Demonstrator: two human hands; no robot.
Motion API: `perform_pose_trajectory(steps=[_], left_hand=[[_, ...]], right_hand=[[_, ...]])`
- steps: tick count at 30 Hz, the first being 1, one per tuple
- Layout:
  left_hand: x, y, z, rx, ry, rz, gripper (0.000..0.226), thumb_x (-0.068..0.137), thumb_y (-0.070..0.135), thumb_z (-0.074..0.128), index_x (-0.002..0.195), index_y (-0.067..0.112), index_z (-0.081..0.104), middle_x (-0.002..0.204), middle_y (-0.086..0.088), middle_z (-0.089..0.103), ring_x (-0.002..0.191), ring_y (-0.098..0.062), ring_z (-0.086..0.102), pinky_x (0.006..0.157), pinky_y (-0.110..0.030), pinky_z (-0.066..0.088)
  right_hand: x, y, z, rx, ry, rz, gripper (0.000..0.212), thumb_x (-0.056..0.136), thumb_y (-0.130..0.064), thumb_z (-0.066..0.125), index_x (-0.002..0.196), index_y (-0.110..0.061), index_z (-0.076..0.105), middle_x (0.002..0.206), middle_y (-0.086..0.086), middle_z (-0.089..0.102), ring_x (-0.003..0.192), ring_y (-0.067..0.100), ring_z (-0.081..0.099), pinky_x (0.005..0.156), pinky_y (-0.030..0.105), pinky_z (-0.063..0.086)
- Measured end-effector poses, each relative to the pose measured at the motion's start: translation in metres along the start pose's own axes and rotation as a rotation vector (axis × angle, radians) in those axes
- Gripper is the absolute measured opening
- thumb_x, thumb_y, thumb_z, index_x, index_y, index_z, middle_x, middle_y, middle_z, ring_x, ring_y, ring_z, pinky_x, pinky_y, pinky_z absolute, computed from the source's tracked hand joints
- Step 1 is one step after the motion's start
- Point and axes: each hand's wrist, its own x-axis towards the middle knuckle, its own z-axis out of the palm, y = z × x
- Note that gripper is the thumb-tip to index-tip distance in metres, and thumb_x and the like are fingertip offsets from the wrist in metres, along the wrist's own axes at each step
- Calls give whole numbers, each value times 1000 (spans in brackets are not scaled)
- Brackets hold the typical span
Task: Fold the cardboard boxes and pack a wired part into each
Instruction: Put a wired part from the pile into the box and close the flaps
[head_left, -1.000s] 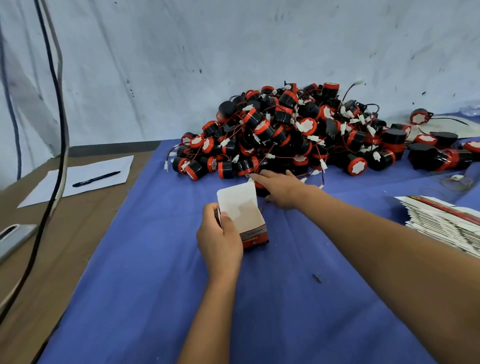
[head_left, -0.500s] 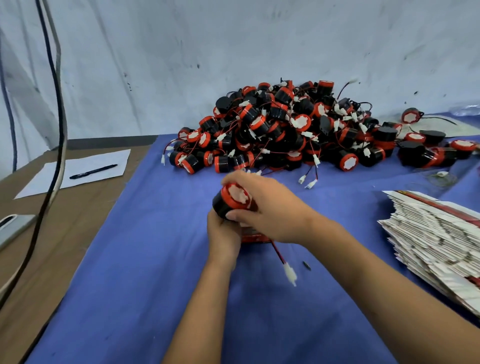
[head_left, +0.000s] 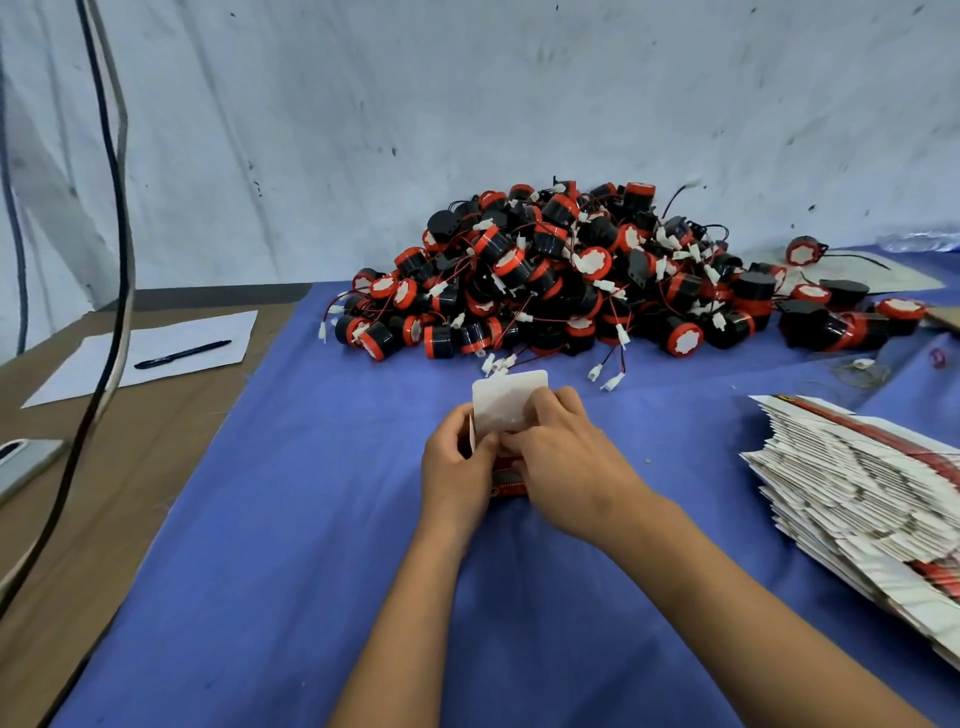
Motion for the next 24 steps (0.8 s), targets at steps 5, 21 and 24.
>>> perform_pose_trajectory(steps=[5, 21, 24], left_hand=[[2, -1, 3, 106, 47, 36, 31, 88, -3, 64, 106, 22, 69, 96, 7, 75, 88, -12, 71, 74, -26, 56], [-1, 3, 16, 258, 25, -70, 9, 82, 17, 77, 78, 23, 72, 81, 3, 76, 85, -31, 71, 73, -46, 60], [-2, 5, 17, 252, 31, -111, 11, 82, 14, 77, 77, 22, 72, 81, 4, 76, 72, -24, 71, 62, -36, 59]], right_hand=[[-22, 10, -6, 55, 114, 256, 35, 88, -9, 58, 117, -16, 39, 110, 7, 47, 80, 23, 49, 56, 35, 44], [8, -15, -1, 122, 272, 273, 24, 90, -6, 57, 89, -18, 36, 99, 2, 52, 80, 21, 37, 56, 28, 26], [8, -16, 4, 142, 250, 313, 22, 91, -8, 57, 81, -17, 40, 109, 7, 54, 82, 23, 43, 57, 28, 30]])
